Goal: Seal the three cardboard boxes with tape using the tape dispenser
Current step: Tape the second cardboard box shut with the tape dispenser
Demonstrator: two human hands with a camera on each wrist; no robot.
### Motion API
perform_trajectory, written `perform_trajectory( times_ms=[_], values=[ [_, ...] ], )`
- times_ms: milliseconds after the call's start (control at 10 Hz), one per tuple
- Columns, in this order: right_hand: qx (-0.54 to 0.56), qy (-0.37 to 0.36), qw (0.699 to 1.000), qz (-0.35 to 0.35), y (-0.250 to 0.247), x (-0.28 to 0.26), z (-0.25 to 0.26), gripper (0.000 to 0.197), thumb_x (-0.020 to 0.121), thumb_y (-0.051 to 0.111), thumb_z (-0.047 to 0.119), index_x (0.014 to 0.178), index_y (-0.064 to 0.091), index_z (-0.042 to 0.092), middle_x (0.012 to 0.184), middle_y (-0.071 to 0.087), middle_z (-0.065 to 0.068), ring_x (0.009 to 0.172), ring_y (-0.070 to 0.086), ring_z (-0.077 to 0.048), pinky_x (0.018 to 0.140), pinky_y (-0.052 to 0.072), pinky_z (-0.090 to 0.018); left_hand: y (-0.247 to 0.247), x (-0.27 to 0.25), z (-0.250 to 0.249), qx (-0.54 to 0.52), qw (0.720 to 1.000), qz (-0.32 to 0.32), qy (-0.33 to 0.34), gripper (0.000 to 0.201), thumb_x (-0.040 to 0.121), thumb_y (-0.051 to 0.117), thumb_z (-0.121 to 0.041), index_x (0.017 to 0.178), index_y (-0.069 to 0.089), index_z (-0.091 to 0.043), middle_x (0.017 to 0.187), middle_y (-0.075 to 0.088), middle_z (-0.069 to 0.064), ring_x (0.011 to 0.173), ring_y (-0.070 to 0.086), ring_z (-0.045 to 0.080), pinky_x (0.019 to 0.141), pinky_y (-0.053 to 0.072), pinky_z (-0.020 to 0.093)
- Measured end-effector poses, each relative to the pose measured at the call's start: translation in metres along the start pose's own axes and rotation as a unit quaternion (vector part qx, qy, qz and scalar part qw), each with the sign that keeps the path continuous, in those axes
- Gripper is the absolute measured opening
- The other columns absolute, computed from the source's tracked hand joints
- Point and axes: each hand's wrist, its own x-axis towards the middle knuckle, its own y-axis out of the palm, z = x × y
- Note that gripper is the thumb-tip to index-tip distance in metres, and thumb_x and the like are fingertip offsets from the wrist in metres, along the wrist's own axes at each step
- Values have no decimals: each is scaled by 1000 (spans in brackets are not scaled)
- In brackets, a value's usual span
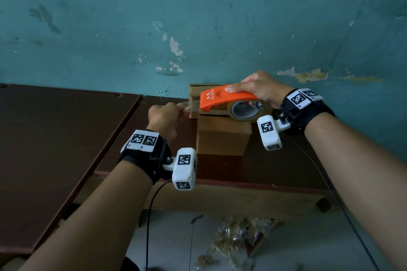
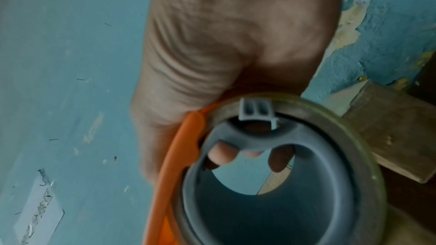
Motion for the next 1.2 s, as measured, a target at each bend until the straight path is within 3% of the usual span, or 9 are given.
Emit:
perform_trajectory(
  times_ms=[200, 400, 600, 700, 800, 900, 1000, 1100, 1200],
  values=[
    [-40, 15, 999, 24, -4, 1, 0, 48, 82, 86, 50, 76, 72, 4, 56, 62, -8, 44, 55, -17, 46, 45, -23, -13, 4, 8, 32, 998, 32, -40, 14, 101, 64, 5, 114, 64, 12, 106, 76, 25, 85, 79, 23, 70, 65, 29],
    [-62, 19, 997, 38, 0, 9, -2, 58, 80, 85, 56, 82, 75, -1, 58, 62, -11, 46, 55, -19, 50, 45, -24, -14, 3, 17, 30, 998, 18, -58, 18, 103, 60, 3, 120, 63, 10, 111, 76, 24, 92, 78, 23, 71, 66, 30],
    [-76, 21, 996, 44, 5, 15, -3, 57, 80, 84, 58, 83, 75, 2, 52, 60, -4, 43, 53, -15, 50, 44, -23, -21, 5, 28, 9, 998, 6, -63, 21, 103, 61, 3, 123, 62, 10, 115, 74, 26, 96, 76, 25, 66, 64, 26],
    [-82, 24, 995, 46, 7, 17, -4, 56, 78, 84, 60, 81, 75, 5, 54, 61, -4, 44, 53, -16, 50, 43, -23, -22, 9, 37, -42, 996, 4, -74, 21, 102, 61, 5, 121, 62, 12, 116, 72, 27, 97, 76, 25, 77, 66, 29],
    [-70, 30, 996, 47, 8, 19, -6, 59, 74, 86, 64, 79, 76, 6, 57, 62, -7, 46, 53, -18, 53, 42, -26, -23, 15, 45, -134, 987, -1, -93, 28, 104, 60, 4, 128, 61, 18, 125, 70, 24, 78, 76, 4, 82, 60, 15],
    [-75, 36, 996, 45, 9, 22, -6, 56, 74, 85, 64, 73, 71, 10, 56, 61, -6, 45, 54, -17, 54, 42, -27, -22, 17, 47, -172, 978, 7, -120, 28, 105, 61, -1, 123, 65, 20, 132, 65, 33, 75, 73, 10, 78, 53, 7],
    [-73, 45, 996, 39, 12, 25, -5, 57, 73, 87, 62, 79, 72, 8, 57, 61, -8, 44, 54, -16, 50, 42, -24, -25, 19, 55, -78, 994, 7, -76, 20, 101, 68, -4, 115, 70, 10, 120, 75, 18, 99, 78, 16, 95, 60, 26],
    [-67, 52, 996, 36, 13, 25, -4, 55, 75, 87, 58, 84, 72, 6, 55, 60, -4, 41, 53, -13, 44, 42, -20, -20, 13, 56, -105, 991, -9, -86, 35, 106, 60, -4, 133, 60, 18, 131, 66, 32, 98, 72, 19, 72, 51, 5],
    [-67, 52, 996, 35, 12, 25, -3, 51, 80, 86, 54, 83, 71, 6, 53, 59, -2, 39, 52, -11, 43, 41, -18, -19, 0, 54, -190, 973, 7, -129, 39, 107, 54, 3, 139, 50, 25, 132, 63, 31, 63, 66, 0, 66, 48, 6]
  ],
)
